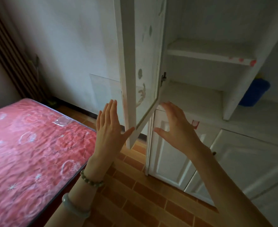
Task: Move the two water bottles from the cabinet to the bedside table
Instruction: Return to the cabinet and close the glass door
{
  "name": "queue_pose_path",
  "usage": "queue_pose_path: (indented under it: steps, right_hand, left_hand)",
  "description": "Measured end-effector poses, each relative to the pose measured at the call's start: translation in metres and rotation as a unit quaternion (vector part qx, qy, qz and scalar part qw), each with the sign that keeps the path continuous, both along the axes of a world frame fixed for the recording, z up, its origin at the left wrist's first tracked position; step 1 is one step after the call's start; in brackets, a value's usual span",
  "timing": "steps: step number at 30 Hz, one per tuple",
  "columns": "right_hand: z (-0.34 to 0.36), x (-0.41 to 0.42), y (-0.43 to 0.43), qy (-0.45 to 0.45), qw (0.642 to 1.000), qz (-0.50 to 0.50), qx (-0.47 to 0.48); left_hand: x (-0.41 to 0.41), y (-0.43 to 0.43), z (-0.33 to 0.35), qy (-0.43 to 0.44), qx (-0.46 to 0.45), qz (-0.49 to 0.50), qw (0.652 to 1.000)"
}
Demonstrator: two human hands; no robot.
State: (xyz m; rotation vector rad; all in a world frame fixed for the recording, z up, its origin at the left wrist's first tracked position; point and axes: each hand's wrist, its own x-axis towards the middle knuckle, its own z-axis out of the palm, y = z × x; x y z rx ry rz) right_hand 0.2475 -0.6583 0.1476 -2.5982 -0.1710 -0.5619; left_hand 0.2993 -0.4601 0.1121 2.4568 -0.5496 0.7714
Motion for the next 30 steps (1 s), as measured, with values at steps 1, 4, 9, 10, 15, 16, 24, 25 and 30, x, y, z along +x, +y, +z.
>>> queue_pose_path:
  steps: [1,4,9,10,15,16,24,25,30]
  right_hand:
    - [0.001,0.005,-0.001,0.0,1.0,0.012,0.003]
    - [0.005,0.015,-0.004,-0.002,0.999,0.034,0.009]
    - [0.006,0.023,-0.017,0.002,0.998,0.056,0.009]
    - [0.005,0.023,-0.02,0.002,0.998,0.057,0.008]
    - [0.006,0.021,-0.036,0.0,0.999,0.053,-0.007]
    - [0.007,0.02,-0.04,-0.004,0.999,0.05,-0.006]
    - [0.01,-0.011,-0.089,-0.023,0.999,0.024,-0.017]
    - [0.01,-0.016,-0.098,-0.02,0.999,0.015,-0.02]
    - [0.005,-0.044,-0.151,-0.017,0.999,-0.031,-0.029]
  left_hand:
    - [0.003,0.0,-0.001,0.006,0.001,0.015,1.0]
    - [0.009,-0.005,0.0,0.013,0.017,0.03,0.999]
    - [0.014,-0.017,-0.005,0.017,0.031,0.03,0.999]
    - [0.013,-0.019,-0.006,0.018,0.025,0.028,0.999]
    - [0.005,-0.034,-0.005,0.01,0.018,0.033,0.999]
    - [0.002,-0.038,-0.006,0.011,0.017,0.032,0.999]
    - [-0.03,-0.096,-0.015,-0.056,0.047,0.005,0.997]
    - [-0.033,-0.107,-0.016,-0.068,0.044,0.001,0.997]
    - [-0.047,-0.161,-0.022,-0.088,0.026,-0.05,0.995]
